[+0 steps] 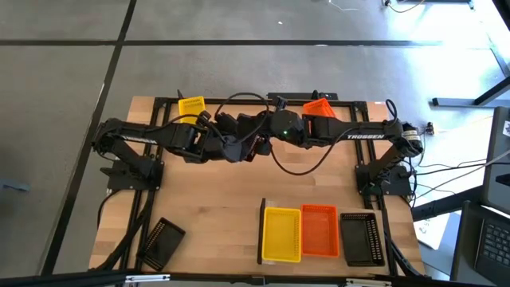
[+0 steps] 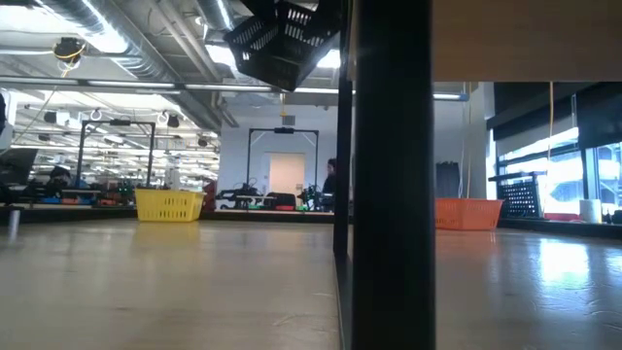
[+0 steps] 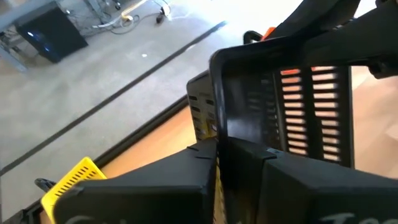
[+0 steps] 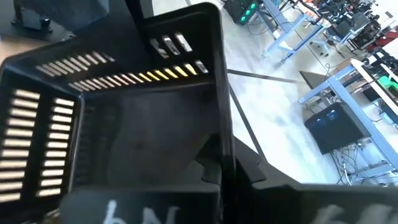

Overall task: Stack baskets on shelf by color
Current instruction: Stack the right black bin on top of the black bin

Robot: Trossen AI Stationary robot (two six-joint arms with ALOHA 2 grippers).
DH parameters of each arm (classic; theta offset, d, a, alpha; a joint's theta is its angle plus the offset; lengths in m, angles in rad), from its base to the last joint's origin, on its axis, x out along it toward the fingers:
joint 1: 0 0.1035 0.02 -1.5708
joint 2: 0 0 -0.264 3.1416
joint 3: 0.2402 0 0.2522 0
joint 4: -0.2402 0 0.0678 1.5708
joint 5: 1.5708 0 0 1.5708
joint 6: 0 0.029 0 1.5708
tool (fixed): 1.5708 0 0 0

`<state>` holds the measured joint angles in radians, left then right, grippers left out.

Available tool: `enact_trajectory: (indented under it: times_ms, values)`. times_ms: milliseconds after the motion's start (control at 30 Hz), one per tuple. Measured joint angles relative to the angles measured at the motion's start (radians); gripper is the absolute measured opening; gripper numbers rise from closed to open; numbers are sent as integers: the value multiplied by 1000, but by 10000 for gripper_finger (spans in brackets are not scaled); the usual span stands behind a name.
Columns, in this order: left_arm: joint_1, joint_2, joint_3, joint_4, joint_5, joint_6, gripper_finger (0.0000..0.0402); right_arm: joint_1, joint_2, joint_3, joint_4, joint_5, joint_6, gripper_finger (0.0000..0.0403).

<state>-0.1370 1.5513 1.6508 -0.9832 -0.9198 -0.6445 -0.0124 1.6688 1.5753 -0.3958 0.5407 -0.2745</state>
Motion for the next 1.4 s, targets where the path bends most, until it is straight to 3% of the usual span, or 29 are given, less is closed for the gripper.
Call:
enact_trajectory:
  times_ms: [367,667,1100,1400]
  values:
    - [24,0,0,6,75,3,79,-1,0,0,3,-13,-21,1]
    - [-18,0,0,13,74,29,81,-9,-1,0,-39,-17,-20,0]
    - [-115,0,0,16,73,53,82,-15,-5,1,-56,102,-63,0]
    - [-194,-25,1,-4,-65,55,82,-17,-121,1,-193,98,8,0]
